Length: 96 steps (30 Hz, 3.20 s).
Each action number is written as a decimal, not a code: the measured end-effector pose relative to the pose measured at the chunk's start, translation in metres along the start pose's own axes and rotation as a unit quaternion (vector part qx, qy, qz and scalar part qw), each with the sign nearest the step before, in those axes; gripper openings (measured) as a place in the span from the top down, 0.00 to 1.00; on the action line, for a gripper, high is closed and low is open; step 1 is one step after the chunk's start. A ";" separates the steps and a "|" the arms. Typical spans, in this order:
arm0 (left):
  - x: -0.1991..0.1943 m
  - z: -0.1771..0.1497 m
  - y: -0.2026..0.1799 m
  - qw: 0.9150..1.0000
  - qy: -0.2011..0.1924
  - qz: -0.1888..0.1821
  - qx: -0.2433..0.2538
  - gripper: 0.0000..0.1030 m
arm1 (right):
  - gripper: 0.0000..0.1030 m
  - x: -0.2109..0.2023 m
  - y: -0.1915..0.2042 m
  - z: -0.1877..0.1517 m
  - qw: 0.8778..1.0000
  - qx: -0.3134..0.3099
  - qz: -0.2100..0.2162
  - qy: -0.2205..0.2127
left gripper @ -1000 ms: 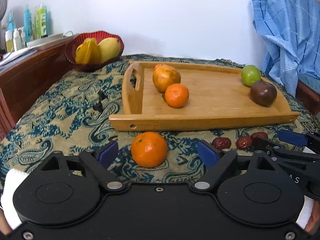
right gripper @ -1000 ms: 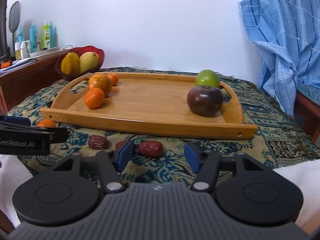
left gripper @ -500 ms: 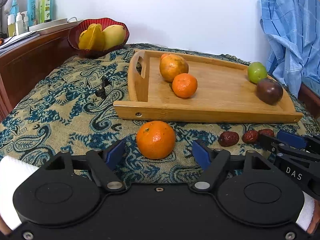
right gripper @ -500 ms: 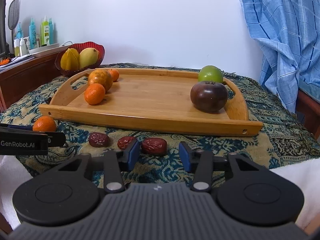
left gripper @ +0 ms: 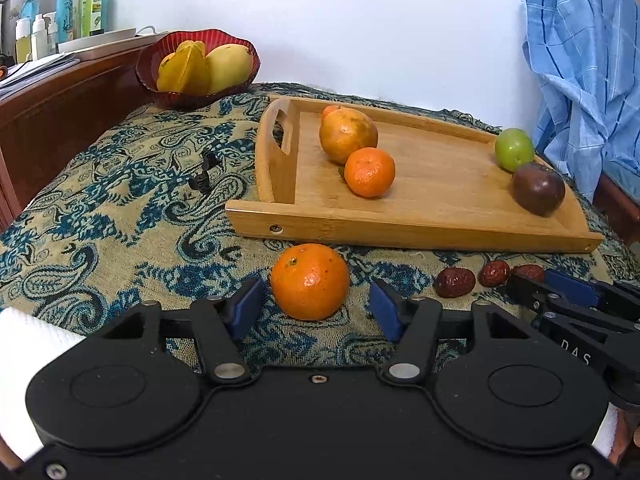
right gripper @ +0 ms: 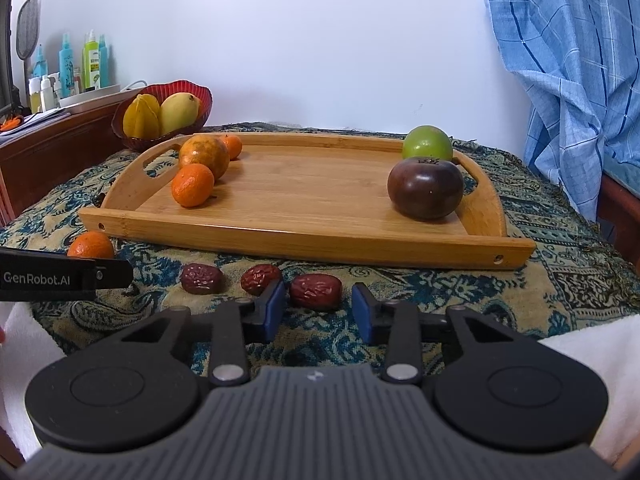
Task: Organize fruits
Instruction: 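Grasp a tangerine on the cloth with the left tool while the right tool grasps a red date, then carry the tangerine with the left tool while the right tool carries the date over the tray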
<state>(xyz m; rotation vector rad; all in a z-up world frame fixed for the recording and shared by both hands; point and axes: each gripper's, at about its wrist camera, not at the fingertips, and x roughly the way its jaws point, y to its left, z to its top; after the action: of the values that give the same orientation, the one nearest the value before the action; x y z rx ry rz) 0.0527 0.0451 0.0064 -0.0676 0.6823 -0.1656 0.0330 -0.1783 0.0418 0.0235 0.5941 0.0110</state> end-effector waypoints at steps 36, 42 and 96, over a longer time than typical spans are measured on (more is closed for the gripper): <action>-0.016 0.016 -0.042 0.999 -0.013 -0.008 0.041 0.63 | 0.68 -0.010 -0.010 0.010 1.000 0.018 -0.002 -0.012; -0.014 0.032 -0.054 0.998 -0.020 -0.017 0.050 0.63 | 0.68 -0.006 -0.024 0.025 0.999 0.048 0.015 -0.012; 0.166 0.170 -0.104 0.995 0.069 -0.034 0.066 0.63 | 0.67 0.162 -0.070 0.138 0.993 0.009 0.045 0.107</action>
<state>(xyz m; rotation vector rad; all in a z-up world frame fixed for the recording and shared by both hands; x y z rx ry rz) 0.2733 -0.0848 0.0475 0.0484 0.8048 -0.2815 0.2446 -0.2478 0.0640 0.0674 0.8079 0.0975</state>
